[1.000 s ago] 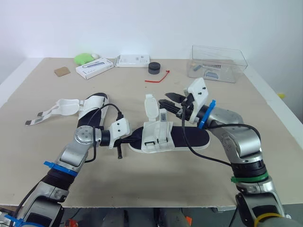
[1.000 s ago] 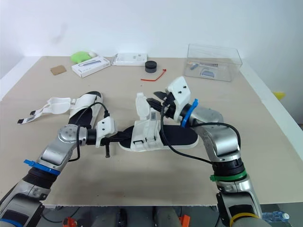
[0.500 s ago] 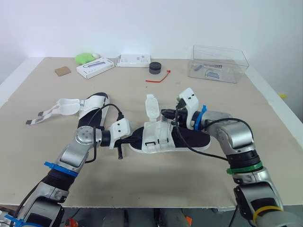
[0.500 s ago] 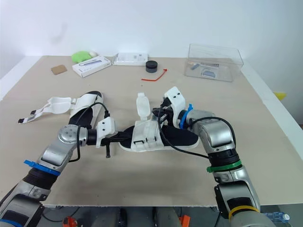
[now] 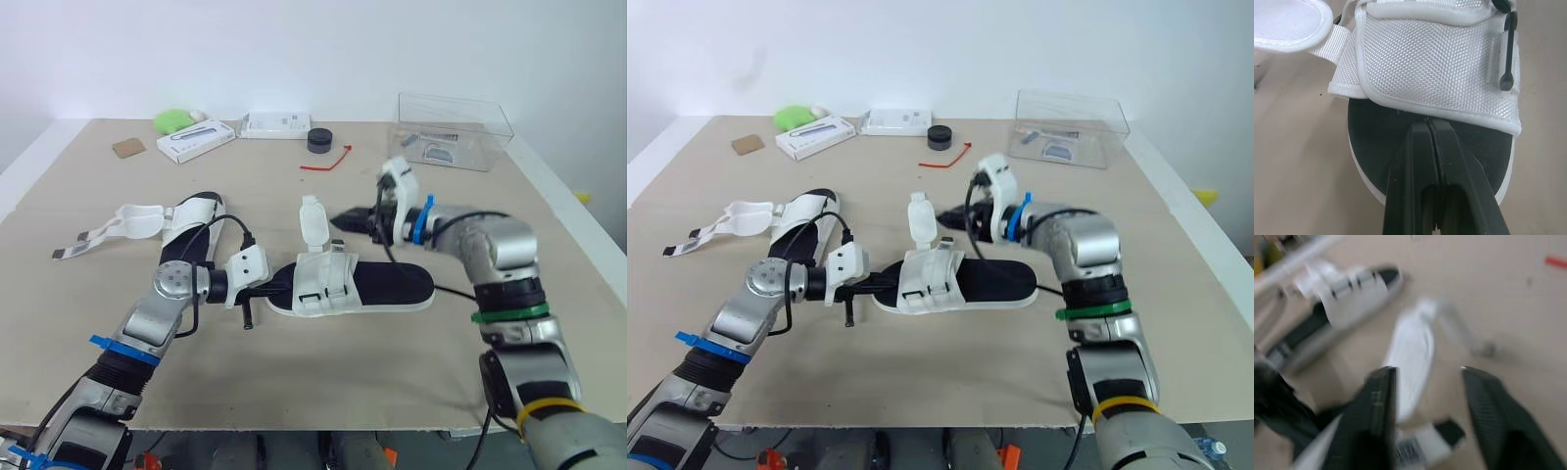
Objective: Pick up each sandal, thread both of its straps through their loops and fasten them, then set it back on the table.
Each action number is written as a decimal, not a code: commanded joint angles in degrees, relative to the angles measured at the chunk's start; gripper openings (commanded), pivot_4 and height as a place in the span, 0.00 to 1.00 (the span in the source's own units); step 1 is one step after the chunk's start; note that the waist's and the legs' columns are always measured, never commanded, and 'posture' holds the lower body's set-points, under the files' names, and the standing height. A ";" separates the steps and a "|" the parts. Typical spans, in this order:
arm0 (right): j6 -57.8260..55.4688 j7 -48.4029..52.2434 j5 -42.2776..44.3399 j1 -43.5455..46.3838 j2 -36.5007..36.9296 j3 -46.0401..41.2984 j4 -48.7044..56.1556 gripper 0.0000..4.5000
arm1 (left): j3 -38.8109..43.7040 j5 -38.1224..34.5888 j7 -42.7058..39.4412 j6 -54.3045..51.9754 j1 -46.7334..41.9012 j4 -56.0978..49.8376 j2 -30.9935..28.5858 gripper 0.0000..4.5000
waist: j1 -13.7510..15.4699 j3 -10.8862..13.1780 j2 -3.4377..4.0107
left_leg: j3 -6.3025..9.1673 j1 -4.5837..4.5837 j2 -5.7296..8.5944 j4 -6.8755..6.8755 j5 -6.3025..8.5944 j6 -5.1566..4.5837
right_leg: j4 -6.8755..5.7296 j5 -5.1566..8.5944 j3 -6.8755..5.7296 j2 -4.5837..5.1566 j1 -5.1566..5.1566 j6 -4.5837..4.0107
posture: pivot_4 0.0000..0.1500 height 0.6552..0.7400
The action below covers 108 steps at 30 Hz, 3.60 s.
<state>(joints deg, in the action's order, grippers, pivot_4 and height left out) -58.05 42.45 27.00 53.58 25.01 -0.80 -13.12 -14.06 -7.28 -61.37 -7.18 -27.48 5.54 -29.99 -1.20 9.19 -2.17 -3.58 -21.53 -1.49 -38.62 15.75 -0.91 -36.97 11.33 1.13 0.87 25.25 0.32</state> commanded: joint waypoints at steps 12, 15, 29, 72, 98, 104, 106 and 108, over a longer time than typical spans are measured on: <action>-7.05 2.37 4.41 7.99 -4.60 -3.53 -17.18 0.98 | -1.78 1.87 -0.22 -0.03 1.26 -0.07 -0.46 0.00 | -0.08 0.01 0.01 | -0.02 -0.05 0.02 0.06 0.00 0.00 | 0.02 0.03 0.01 0.03 0.04 -0.03 | 1.00 1.00; -5.81 3.60 3.64 9.67 -6.02 -2.60 -20.44 0.98 | -1.75 1.91 -0.25 -0.09 1.22 -0.27 -0.49 0.00 | -0.08 0.01 0.01 | 0.02 -0.06 0.02 0.06 0.00 0.00 | 0.01 0.03 -0.01 0.02 0.04 -0.03 | 1.00 1.00; -1.06 5.91 4.36 20.41 -12.45 -8.73 -38.83 0.98 | -1.02 1.95 0.76 -1.19 2.97 -2.64 -1.32 0.00 | -0.16 0.02 0.03 | 0.04 -0.13 0.02 0.11 0.05 0.02 | 0.04 0.03 -0.01 0.06 0.09 -0.03 | 1.00 1.00; 68.31 18.94 -17.47 -7.46 -8.51 10.69 6.82 0.01 | -0.76 1.59 0.78 -1.81 2.64 -1.66 -0.82 0.00 | -0.15 0.03 0.05 | 0.28 -0.22 0.09 0.13 0.08 0.05 | 0.04 0.10 -0.11 0.16 0.10 0.02 | 1.00 1.00; 128.24 20.63 -36.18 -2.48 2.82 26.06 -14.17 0.01 | -0.93 0.24 0.98 -3.76 1.74 -1.44 0.64 0.00 | -0.33 0.10 0.06 | 0.00 0.16 -0.06 0.10 0.08 0.12 | -0.08 0.22 0.03 -0.01 -0.02 -0.26 | 1.00 1.00; 132.68 18.17 -38.70 0.67 3.63 26.83 -20.03 0.01 | -1.10 -1.30 -0.52 -6.33 2.29 -3.14 0.18 0.00 | -0.33 0.10 0.06 | -0.06 0.22 -0.07 0.09 0.07 0.14 | -0.11 0.19 0.06 0.00 -0.04 -0.29 | 1.00 1.00; 134.14 16.85 -39.57 1.35 3.92 27.52 -21.85 0.01 | -1.13 -1.14 -0.46 -6.63 2.43 -3.43 0.00 0.00 | -0.32 0.10 0.05 | -0.07 0.23 -0.08 0.10 0.07 0.13 | -0.11 0.19 0.07 -0.02 -0.04 -0.29 | 1.00 1.00; 135.24 15.81 -40.37 1.83 4.13 27.98 -23.22 0.01 | -1.16 -1.08 -0.44 -6.79 2.63 -3.51 -0.25 0.00 | -0.32 0.10 0.05 | -0.06 0.22 -0.10 0.12 0.07 0.13 | -0.11 0.21 0.12 -0.01 -0.04 -0.32 | 1.00 1.00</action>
<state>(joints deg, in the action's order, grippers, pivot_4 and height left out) 74.80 60.59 -12.21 53.24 28.30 26.84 -34.59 -13.72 -8.99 -60.60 -12.60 -26.38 2.32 -29.25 -1.53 9.29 -2.11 -3.65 -21.31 -1.60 -38.50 15.83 -0.78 -37.08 11.55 1.28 0.86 25.22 0.00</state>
